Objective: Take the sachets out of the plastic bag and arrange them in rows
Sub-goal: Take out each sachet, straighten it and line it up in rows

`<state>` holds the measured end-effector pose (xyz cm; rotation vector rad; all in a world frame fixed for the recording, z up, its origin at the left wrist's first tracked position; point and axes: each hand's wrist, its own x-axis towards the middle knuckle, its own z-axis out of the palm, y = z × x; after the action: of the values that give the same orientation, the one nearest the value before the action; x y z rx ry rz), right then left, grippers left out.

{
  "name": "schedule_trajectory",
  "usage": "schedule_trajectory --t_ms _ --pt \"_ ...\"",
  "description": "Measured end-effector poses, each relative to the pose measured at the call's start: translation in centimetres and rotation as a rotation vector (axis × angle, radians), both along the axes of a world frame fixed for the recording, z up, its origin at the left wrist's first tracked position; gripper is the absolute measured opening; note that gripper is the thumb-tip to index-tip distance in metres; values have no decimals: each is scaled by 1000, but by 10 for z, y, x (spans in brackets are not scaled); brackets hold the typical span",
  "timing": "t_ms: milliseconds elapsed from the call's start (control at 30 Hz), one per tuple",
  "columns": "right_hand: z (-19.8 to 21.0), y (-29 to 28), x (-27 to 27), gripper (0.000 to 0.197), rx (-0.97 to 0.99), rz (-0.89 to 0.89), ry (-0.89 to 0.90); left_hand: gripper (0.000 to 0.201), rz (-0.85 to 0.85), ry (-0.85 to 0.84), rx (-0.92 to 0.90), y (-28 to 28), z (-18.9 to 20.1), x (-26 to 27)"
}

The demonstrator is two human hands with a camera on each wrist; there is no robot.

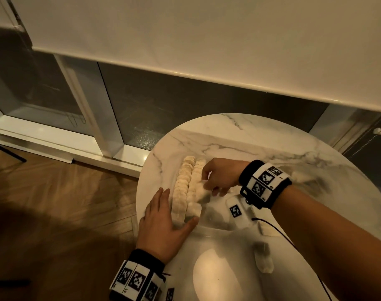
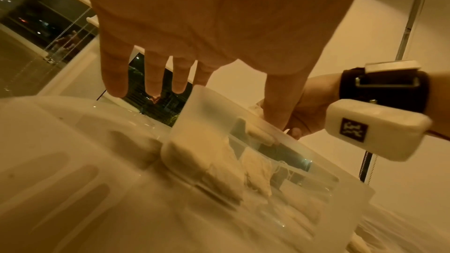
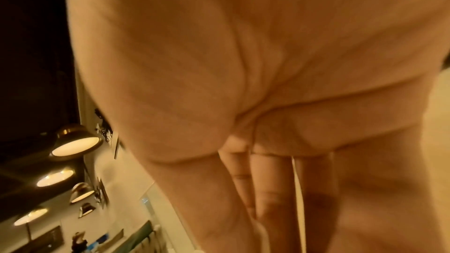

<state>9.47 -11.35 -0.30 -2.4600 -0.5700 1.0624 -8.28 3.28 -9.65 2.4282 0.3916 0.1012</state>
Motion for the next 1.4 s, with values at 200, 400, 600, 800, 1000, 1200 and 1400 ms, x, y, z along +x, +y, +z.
schedule_trajectory --t_ms 200,400,600,800,1000,1200,1400 --pt "-22 17 -27 16 12 66 188 119 0 37 -38 2 -2 2" --pt "-29 26 -32 22 -62 117 79 116 -2 41 -60 2 -3 1" --pt "-35 41 -34 30 -44 83 94 107 -3 28 -74 2 -3 1" --pt "-39 50 -39 19 -104 175 -36 108 4 25 -68 2 -4 0" --pt "-37 58 -41 27 -158 225 -152 108 8 32 -51 1 -4 1" --pt "-28 54 -43 30 -102 199 -145 111 -4 58 -33 2 -7 2" --pt "5 24 -29 15 98 -8 -192 75 -86 -118 322 -4 12 -2"
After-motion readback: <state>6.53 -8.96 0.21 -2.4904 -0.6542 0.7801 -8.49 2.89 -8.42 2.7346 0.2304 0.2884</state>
